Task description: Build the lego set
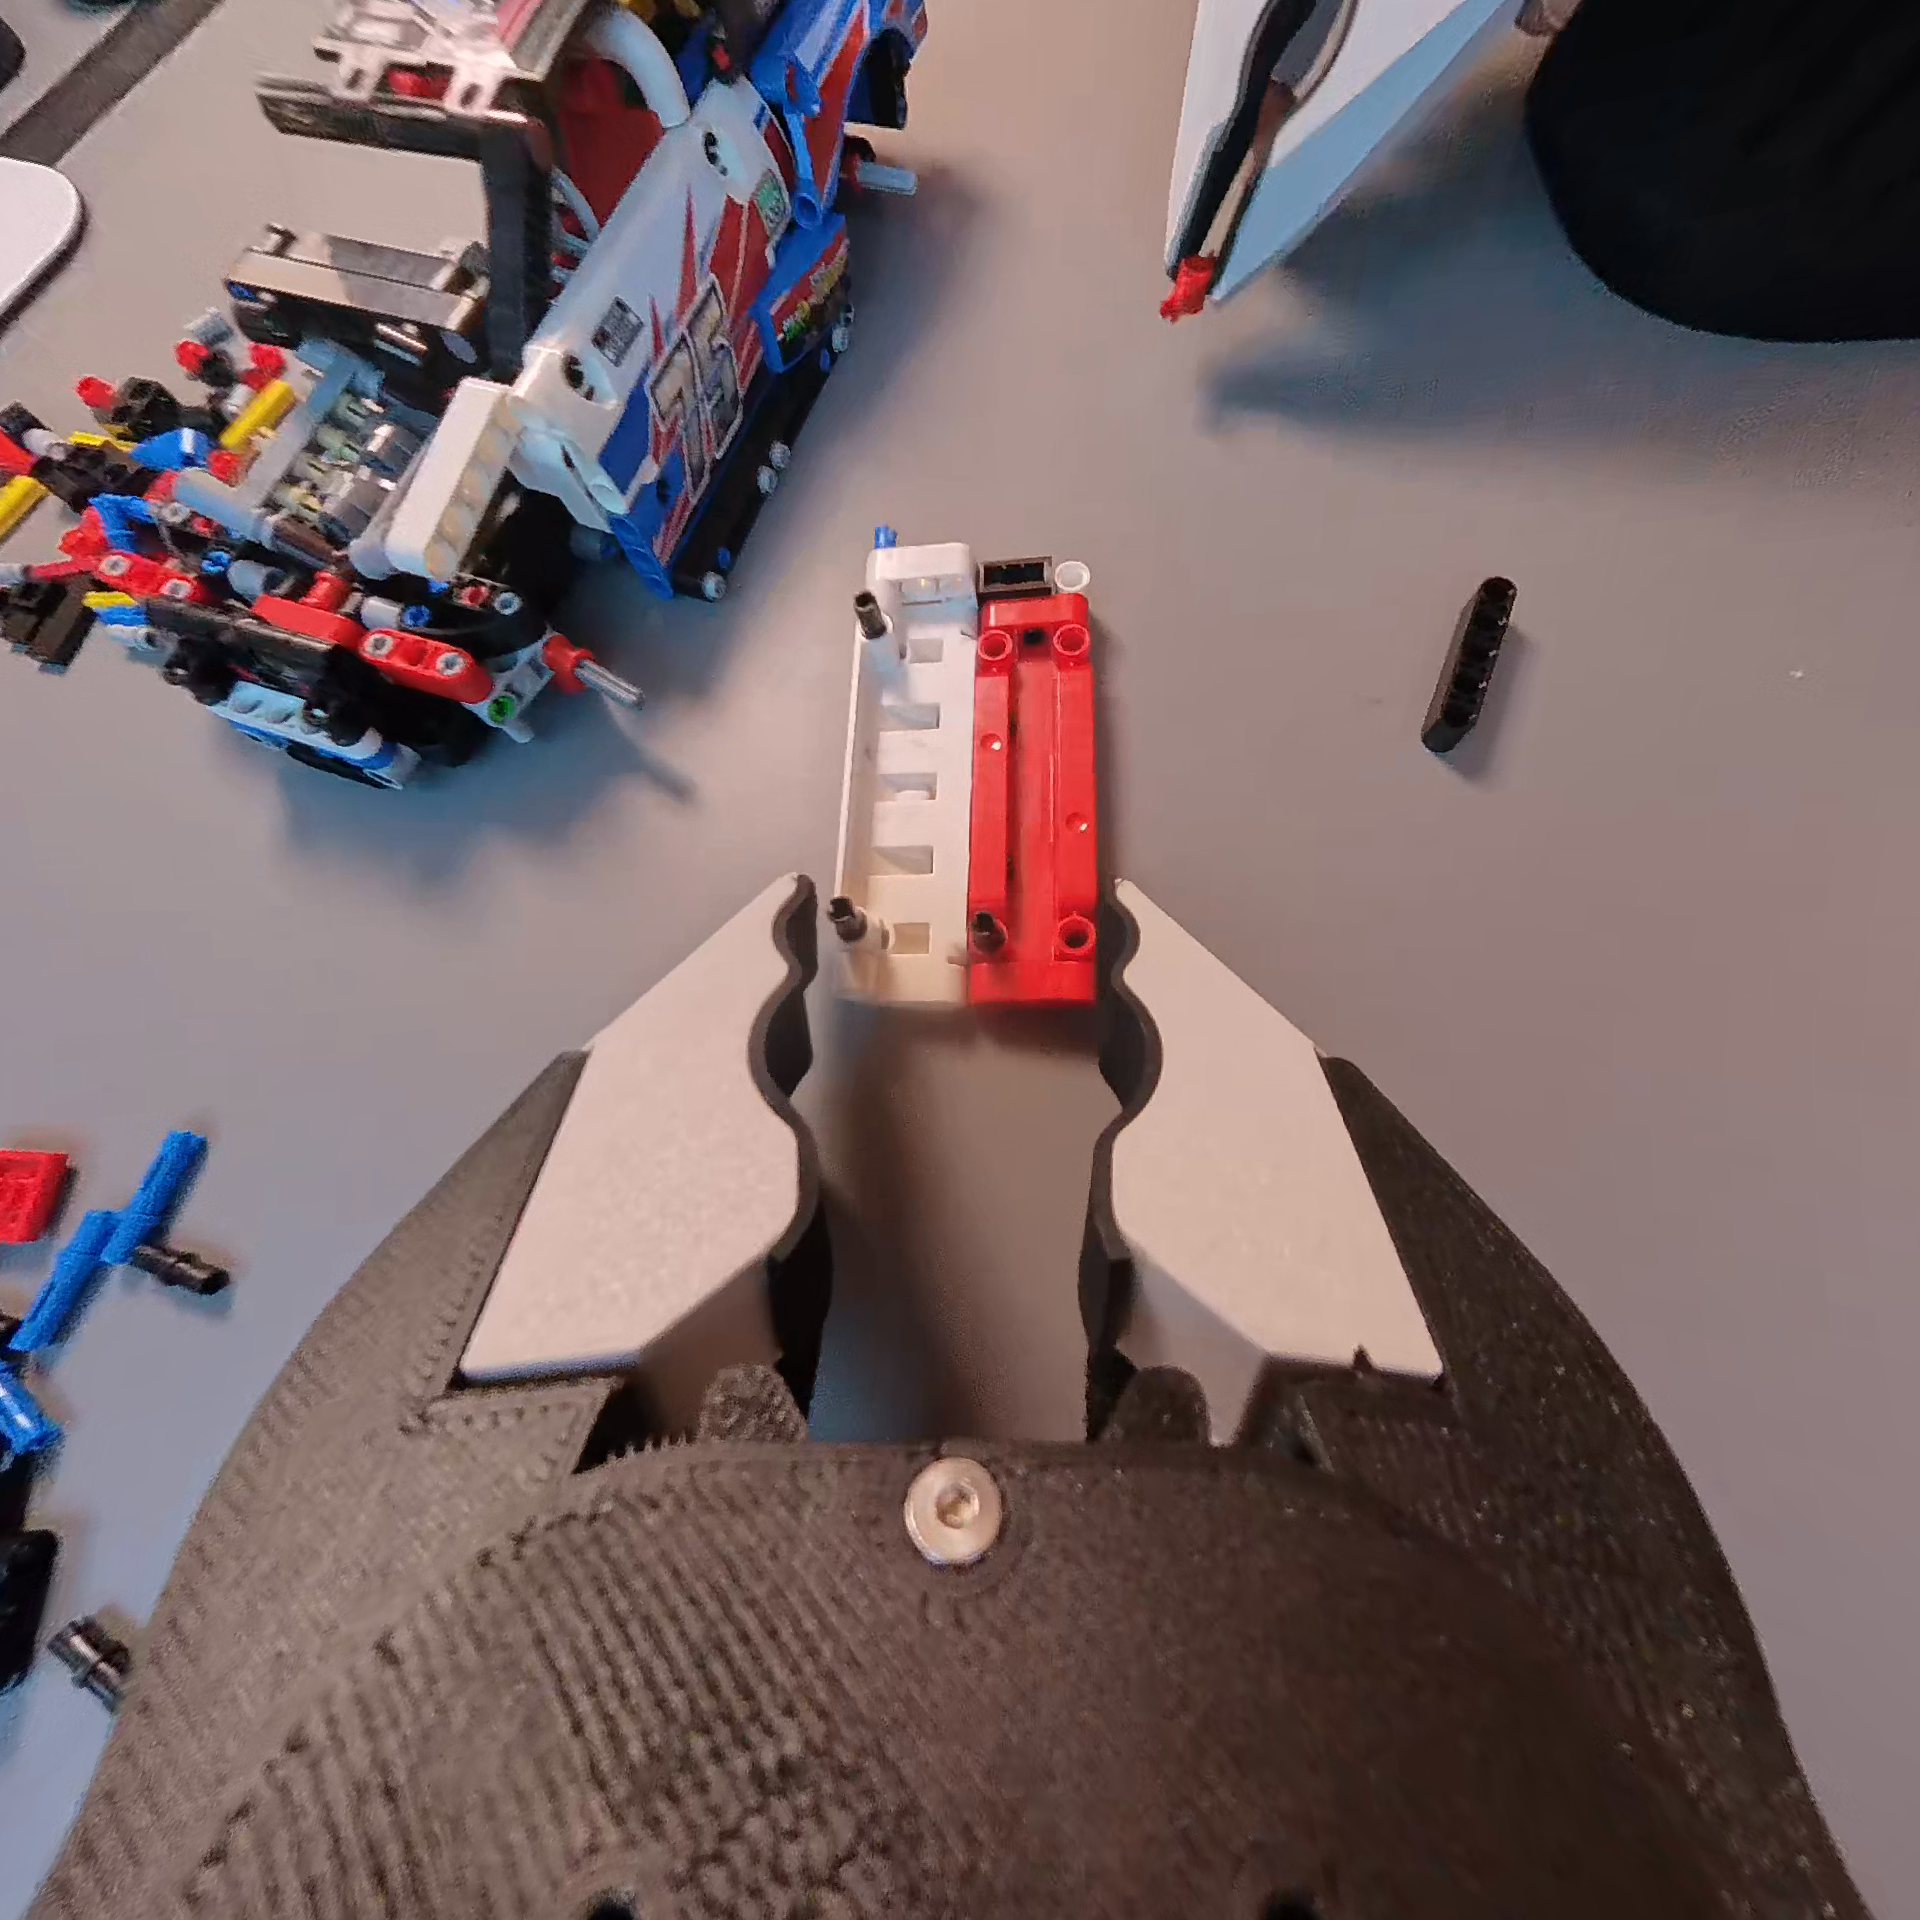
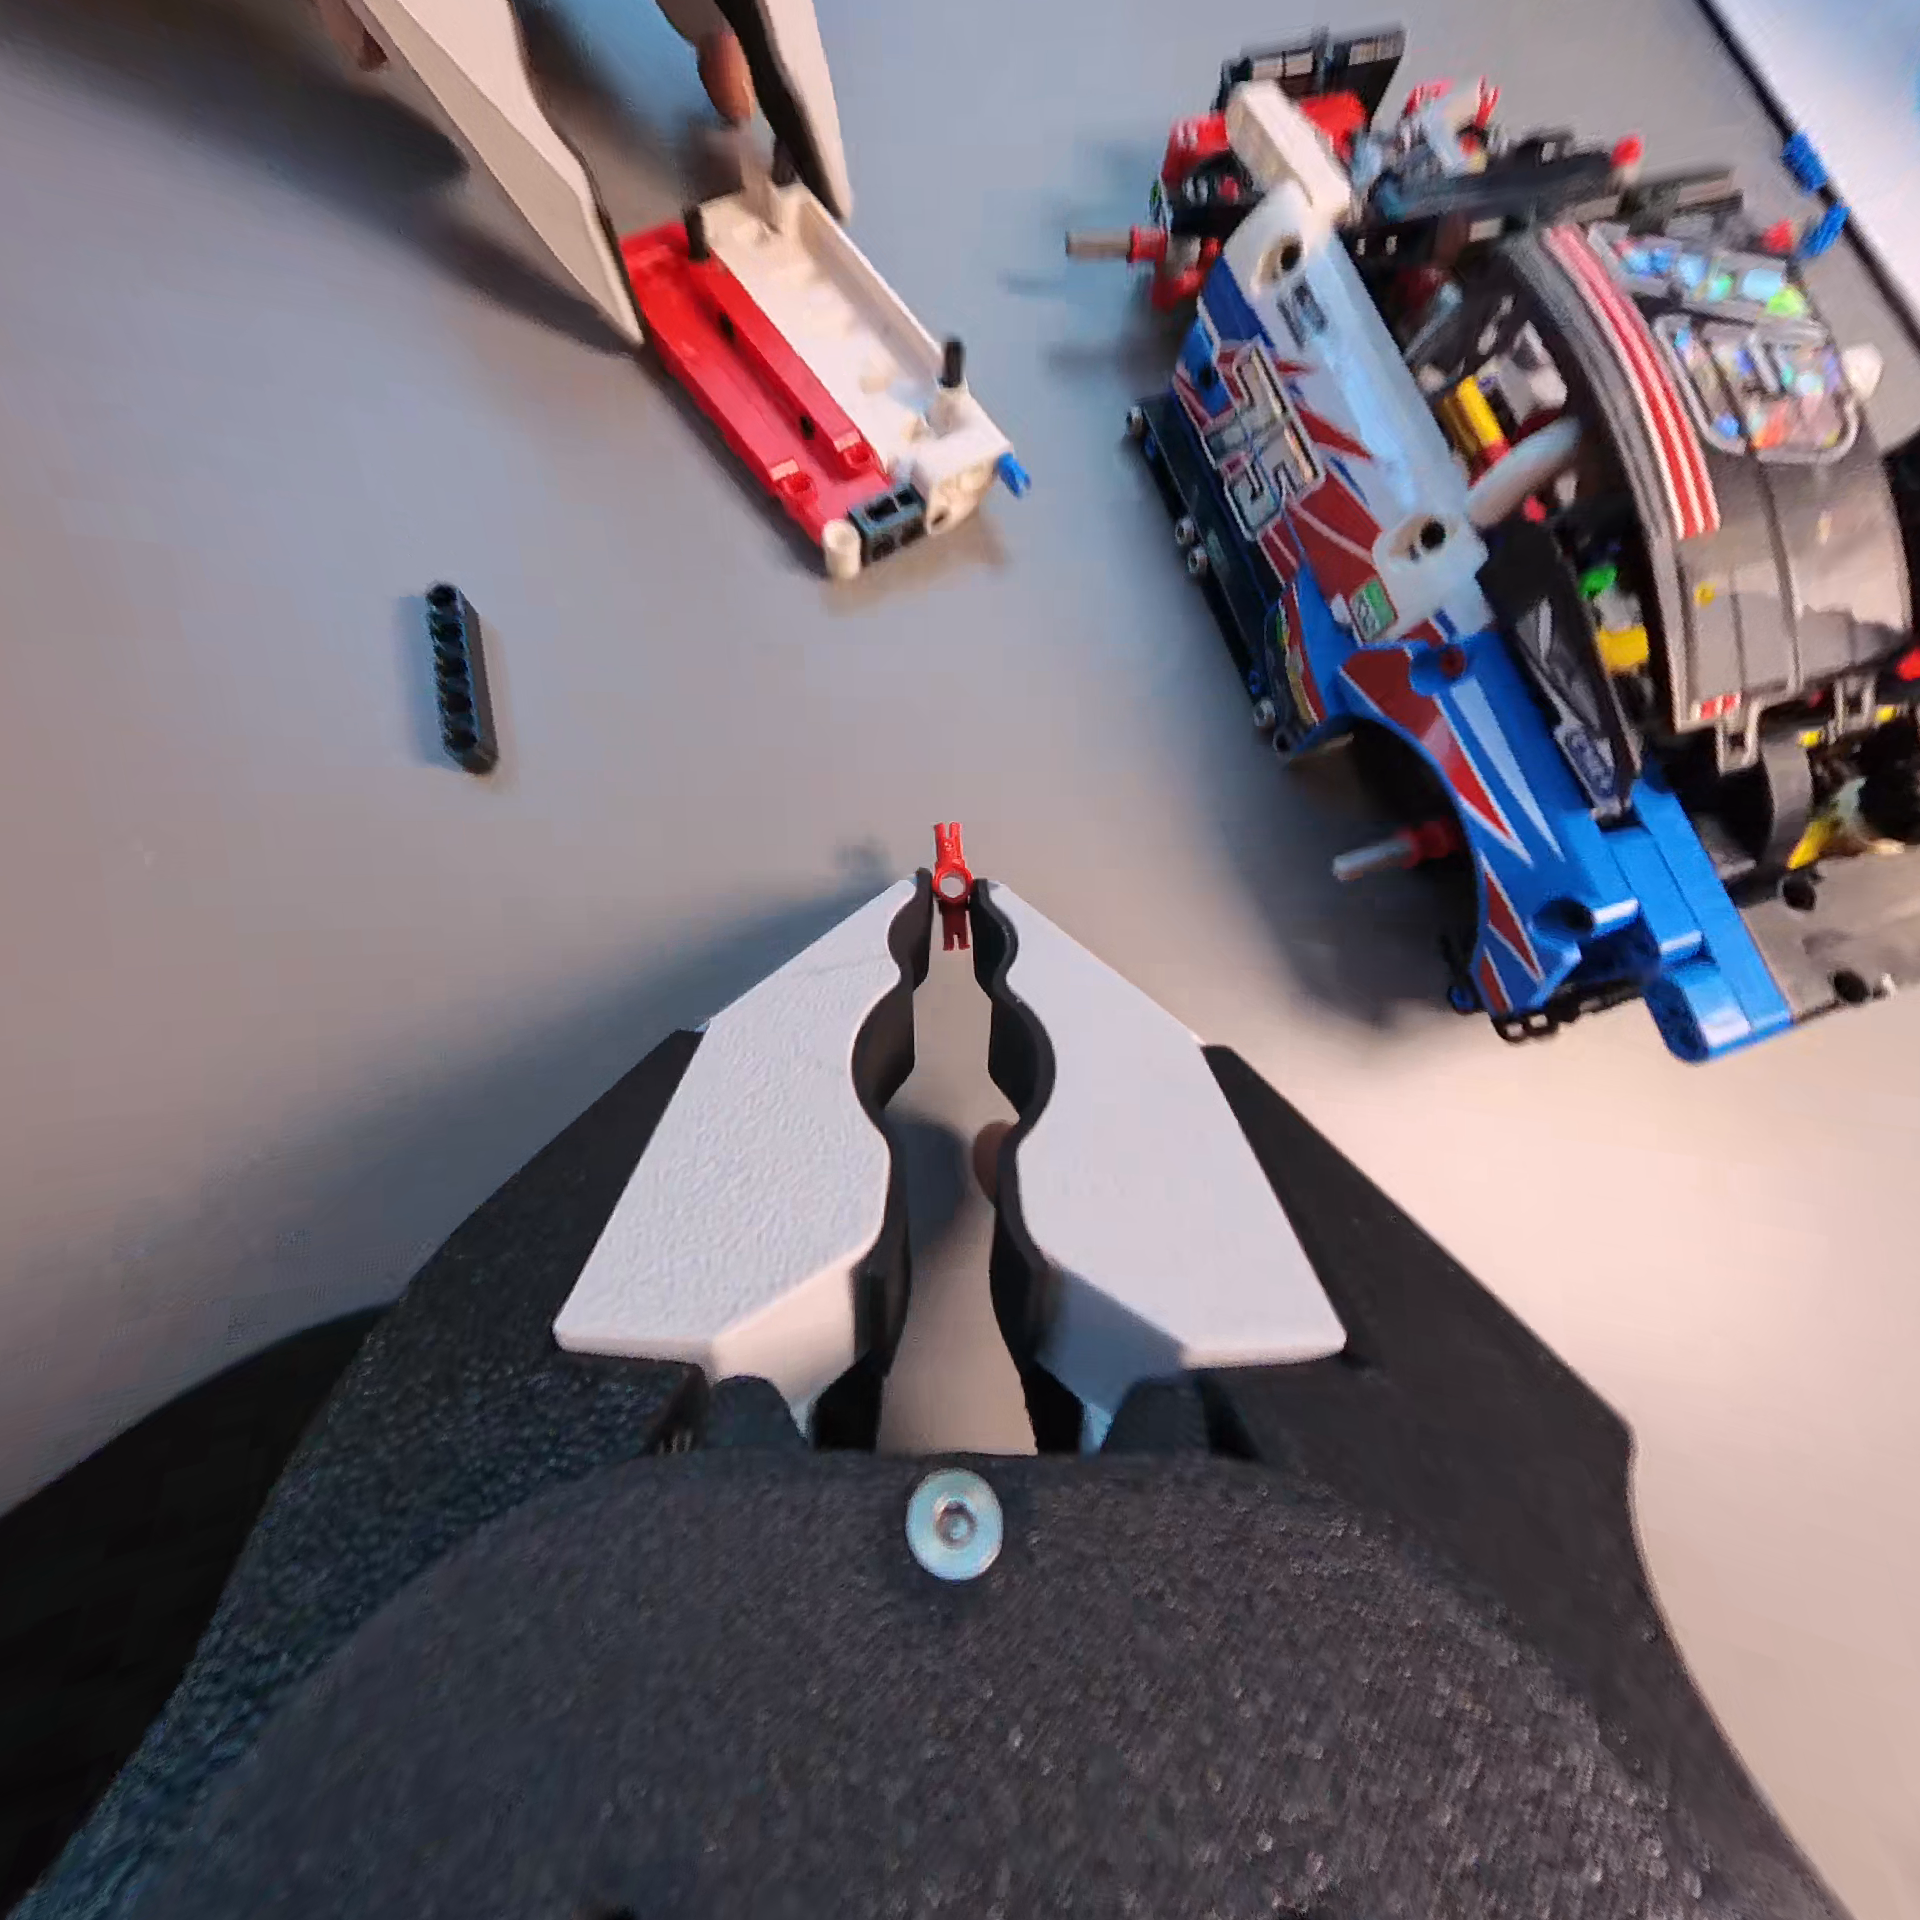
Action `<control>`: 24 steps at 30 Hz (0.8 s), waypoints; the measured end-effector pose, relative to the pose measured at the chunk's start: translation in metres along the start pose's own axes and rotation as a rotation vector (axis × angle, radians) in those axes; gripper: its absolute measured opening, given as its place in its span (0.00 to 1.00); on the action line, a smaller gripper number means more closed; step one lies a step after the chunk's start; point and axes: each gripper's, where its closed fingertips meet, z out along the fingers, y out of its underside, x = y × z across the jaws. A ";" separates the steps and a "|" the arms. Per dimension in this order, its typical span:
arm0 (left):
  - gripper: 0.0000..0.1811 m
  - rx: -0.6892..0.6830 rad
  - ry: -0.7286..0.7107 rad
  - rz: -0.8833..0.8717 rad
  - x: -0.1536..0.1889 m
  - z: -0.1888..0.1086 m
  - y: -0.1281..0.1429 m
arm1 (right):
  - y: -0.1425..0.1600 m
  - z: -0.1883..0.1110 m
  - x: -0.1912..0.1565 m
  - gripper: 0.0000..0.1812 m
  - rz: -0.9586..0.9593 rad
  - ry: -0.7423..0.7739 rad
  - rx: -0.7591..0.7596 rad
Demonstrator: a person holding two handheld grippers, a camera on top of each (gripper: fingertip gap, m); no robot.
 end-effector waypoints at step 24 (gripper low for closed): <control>0.11 0.373 0.691 -0.764 0.047 -0.019 -0.067 | -0.112 0.037 -0.066 0.02 -0.099 -0.046 0.432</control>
